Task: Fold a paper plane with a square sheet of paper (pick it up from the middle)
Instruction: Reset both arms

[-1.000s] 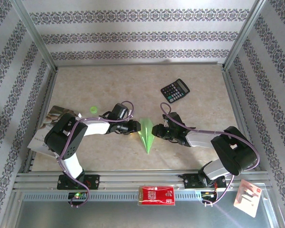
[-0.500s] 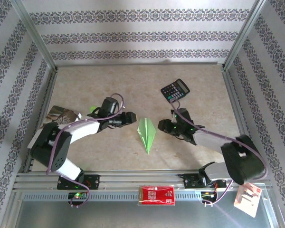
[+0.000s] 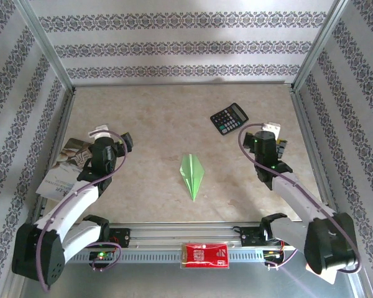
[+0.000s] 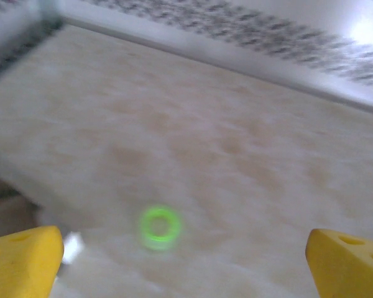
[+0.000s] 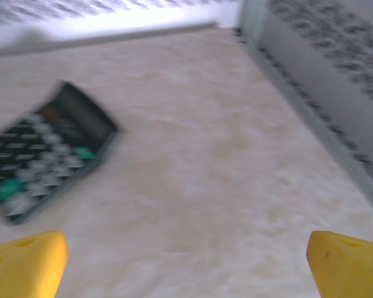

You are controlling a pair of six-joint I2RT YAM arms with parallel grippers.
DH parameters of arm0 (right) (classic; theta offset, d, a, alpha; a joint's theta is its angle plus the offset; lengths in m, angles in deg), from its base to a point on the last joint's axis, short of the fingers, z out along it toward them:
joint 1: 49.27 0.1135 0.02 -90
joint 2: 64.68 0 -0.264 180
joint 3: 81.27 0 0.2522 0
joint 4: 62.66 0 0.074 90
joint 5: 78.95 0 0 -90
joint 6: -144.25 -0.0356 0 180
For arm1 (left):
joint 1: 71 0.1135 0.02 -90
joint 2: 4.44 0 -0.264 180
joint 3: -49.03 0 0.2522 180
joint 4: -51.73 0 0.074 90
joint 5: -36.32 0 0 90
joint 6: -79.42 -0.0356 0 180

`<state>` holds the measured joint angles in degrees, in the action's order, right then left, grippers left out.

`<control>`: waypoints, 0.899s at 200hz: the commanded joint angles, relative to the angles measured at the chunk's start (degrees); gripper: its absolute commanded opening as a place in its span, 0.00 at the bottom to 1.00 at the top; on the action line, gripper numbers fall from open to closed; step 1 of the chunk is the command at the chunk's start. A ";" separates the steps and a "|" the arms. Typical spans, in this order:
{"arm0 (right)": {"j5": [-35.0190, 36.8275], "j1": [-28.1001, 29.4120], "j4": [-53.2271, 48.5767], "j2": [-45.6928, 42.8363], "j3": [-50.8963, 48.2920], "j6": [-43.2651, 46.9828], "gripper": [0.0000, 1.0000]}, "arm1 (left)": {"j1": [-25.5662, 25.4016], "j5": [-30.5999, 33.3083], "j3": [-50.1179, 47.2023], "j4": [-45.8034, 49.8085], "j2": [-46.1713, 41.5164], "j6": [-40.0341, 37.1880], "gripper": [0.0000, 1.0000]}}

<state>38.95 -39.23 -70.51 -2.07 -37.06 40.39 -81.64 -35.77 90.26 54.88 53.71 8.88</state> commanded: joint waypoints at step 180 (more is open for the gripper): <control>-17.92 -8.24 49.99 24.69 -11.12 10.30 0.98 | 10.19 -14.04 -6.29 -45.36 32.97 -18.81 1.00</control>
<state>21.86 -47.91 -22.88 23.06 -48.92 49.79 -72.02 -48.97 83.81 13.52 86.61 -8.91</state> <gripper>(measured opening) 0.982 0.998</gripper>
